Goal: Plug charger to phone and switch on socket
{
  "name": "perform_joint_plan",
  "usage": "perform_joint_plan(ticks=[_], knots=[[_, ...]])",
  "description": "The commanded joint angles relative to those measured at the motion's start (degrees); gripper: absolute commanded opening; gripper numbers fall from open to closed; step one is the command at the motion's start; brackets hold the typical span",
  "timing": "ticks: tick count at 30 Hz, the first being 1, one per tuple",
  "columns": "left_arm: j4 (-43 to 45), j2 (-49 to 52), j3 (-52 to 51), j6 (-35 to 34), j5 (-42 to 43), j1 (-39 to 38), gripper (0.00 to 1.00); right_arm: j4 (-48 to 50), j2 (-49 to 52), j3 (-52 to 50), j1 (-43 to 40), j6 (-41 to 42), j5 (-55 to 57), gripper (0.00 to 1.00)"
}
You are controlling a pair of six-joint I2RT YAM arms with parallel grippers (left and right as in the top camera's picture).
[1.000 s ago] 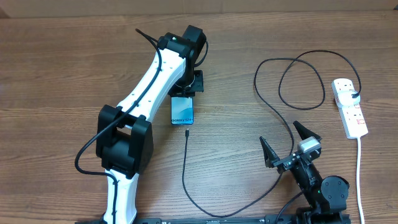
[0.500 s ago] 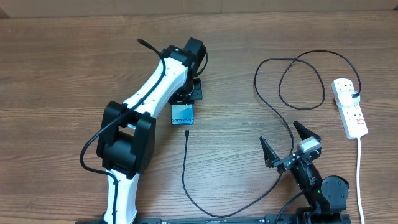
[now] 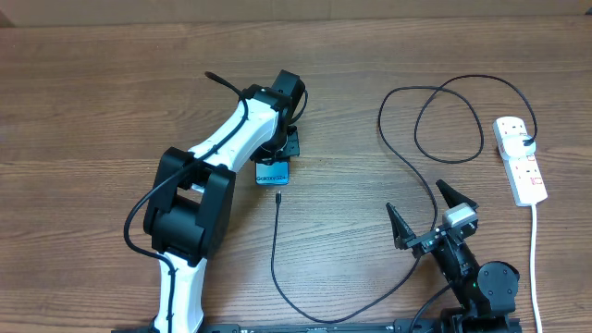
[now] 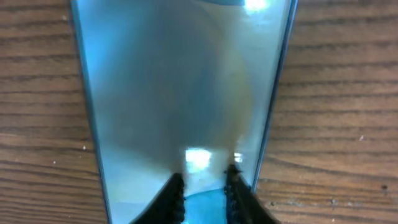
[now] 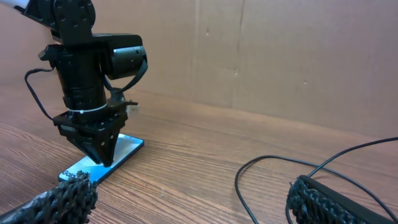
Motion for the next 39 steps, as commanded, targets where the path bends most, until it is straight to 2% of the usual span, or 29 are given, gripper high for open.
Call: perform_joint_plan(ticks=[1,11,17,21,25,28,39], knots=[[1.0,0.9,-2.6,-0.3,-0.6,-0.4,0.30,0.3,-0.5,-0.5,0.3,0.0,0.5,1.00],[1.0,0.9,-2.6,-0.3,-0.5,-0.4,0.52,0.3,-0.5,-0.5,0.3,0.0,0.5,1.00],[1.0,0.9,-2.6,-0.3,-0.5,-0.4,0.58,0.3,-0.5,-0.5,0.3,0.0,0.5,1.00],[1.0,0.9,-2.6,-0.3,-0.5,-0.4,0.73,0.3,-0.5,-0.5,0.3,-0.1,0.5,1.00],[1.0,0.9,-2.6,-0.3,-0.5,-0.4,0.82,0.3,-0.5,-0.5,0.3,0.0,0.5,1.00],[1.0,0.9,-2.6,-0.3,-0.5,-0.4,1.00,0.3,-0.5,-0.5,0.3,0.0,0.5,1.00],[0.5,0.9,-2.6,-0.3,-0.5,-0.4,1.00,0.3,-0.5,-0.5,0.3,0.0,0.5,1.00]])
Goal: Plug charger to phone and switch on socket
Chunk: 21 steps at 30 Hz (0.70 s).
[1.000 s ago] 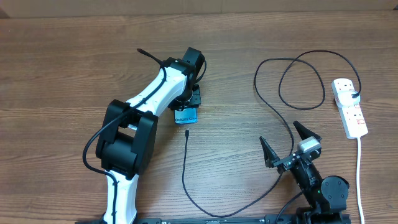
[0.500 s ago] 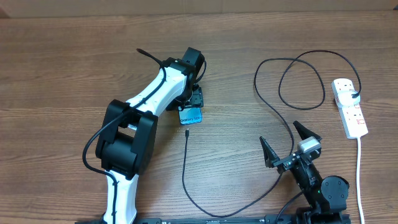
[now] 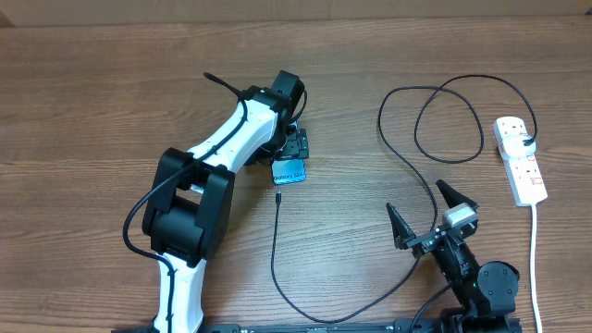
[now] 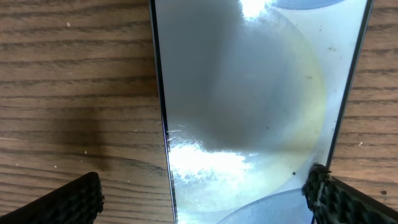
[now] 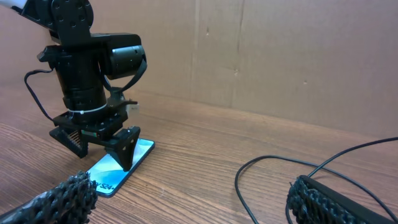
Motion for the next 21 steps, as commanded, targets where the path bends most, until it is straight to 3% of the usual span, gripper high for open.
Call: perform_joint_plan(ticks=[1,13,21], knots=[[-0.5,1.3,-1.8,-0.1,-0.2,-0.4,1.00,0.3,-0.5,-0.5,0.3,0.0,0.5,1.00],[-4.0,-0.4,-0.9,-0.1,1.9,1.7,1.00,0.3,-0.5,-0.5,0.3,-0.1,0.5,1.00],[-1.5,-2.2,-0.9,1.4,1.1,1.8,1.00,0.3,-0.5,-0.5,0.3,0.0,0.5,1.00]])
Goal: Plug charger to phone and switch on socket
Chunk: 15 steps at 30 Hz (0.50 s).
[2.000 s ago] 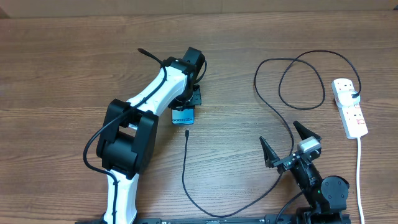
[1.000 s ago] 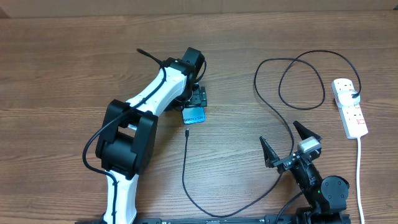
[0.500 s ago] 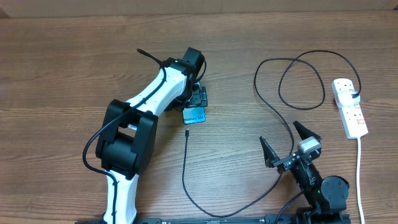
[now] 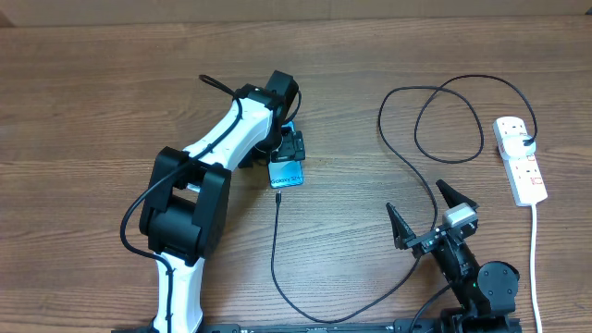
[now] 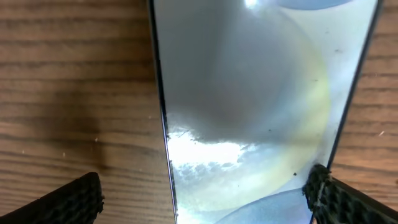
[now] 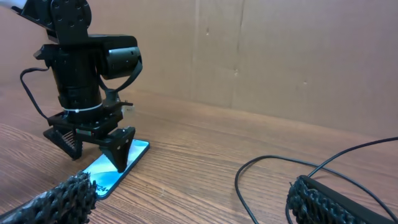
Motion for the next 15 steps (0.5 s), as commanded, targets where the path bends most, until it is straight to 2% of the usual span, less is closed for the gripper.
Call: perform_joint_plan(ticks=[1,15], knots=[[0.8,-2.1,-0.9,1.8,-0.3,0.2,1.00,0.3,-0.5,-0.5,0.3,0.0,0.5,1.00],[3.6,-6.6,-0.9,5.9,1.1,0.7,1.00,0.3,-0.5,-0.5,0.3,0.0,0.5,1.00]])
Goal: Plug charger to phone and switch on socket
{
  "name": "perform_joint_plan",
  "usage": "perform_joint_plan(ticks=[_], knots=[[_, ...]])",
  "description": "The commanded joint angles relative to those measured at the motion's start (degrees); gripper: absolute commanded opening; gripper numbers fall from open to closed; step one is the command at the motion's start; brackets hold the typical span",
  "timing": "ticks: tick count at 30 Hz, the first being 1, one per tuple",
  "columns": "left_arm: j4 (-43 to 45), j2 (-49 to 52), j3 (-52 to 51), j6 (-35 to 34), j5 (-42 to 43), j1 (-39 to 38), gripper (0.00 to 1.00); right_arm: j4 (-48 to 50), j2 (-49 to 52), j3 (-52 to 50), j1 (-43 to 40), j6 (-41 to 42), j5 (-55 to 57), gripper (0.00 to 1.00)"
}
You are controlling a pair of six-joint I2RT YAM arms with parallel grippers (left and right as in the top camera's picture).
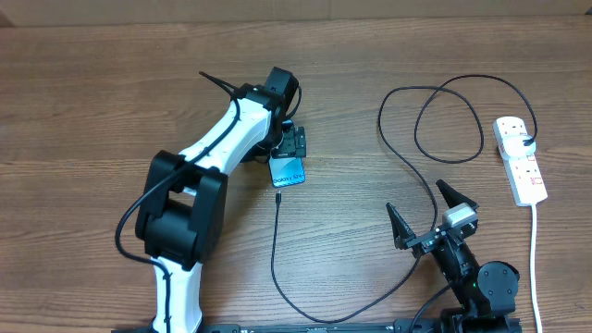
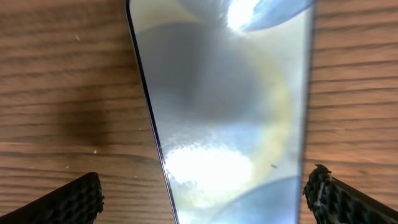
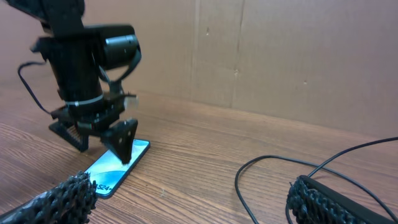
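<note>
A phone (image 1: 288, 170) with a lit blue screen lies flat on the wooden table, also filling the left wrist view (image 2: 224, 124) and seen low at the left (image 3: 115, 167). My left gripper (image 1: 285, 143) hovers open over its far end, fingers (image 2: 68, 200) wide on either side. The black charger cable (image 1: 275, 250) has its plug end (image 1: 277, 196) just below the phone, apart from it. It runs to the white socket strip (image 1: 520, 166) at the right. My right gripper (image 1: 430, 211) stands open near the front edge.
The cable makes loose loops (image 1: 444, 120) between the middle and the socket strip. A white lead (image 1: 535, 268) runs from the strip to the front edge. A cardboard wall (image 3: 280, 56) stands behind the table.
My left gripper has shifted slightly away from the phone's near end and risen a little; the phone looks turned a bit in its view. The right arm is unchanged.
First my left gripper was shut, tips pressing on the phone, which lay lower and farther left. Then the gripper was open over the phone, which had slid a little right and turned. It stayed open above the phone since. The right arm never moved.
</note>
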Motion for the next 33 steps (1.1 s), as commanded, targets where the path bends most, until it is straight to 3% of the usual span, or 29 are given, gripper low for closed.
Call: perform_joint_plan(ticks=[1,11,24,33], knots=[[1.4,-4.3,-0.2,3.2,1.2,0.6,1.00,0.3,-0.5,-0.5,0.3,0.0,0.5,1.00],[3.9,-3.7,-0.5,4.4,2.2,0.6,1.00,0.3,-0.5,-0.5,0.3,0.0,0.5,1.00],[4.3,-3.5,-2.6,-7.7,-2.4,0.5,1.00,0.3,-0.5,-0.5,0.3,0.0,0.5,1.00],[5.8,-3.5,-3.1,-8.2,-1.9,0.4,1.00,0.3,-0.5,-0.5,0.3,-0.1,0.5,1.00]])
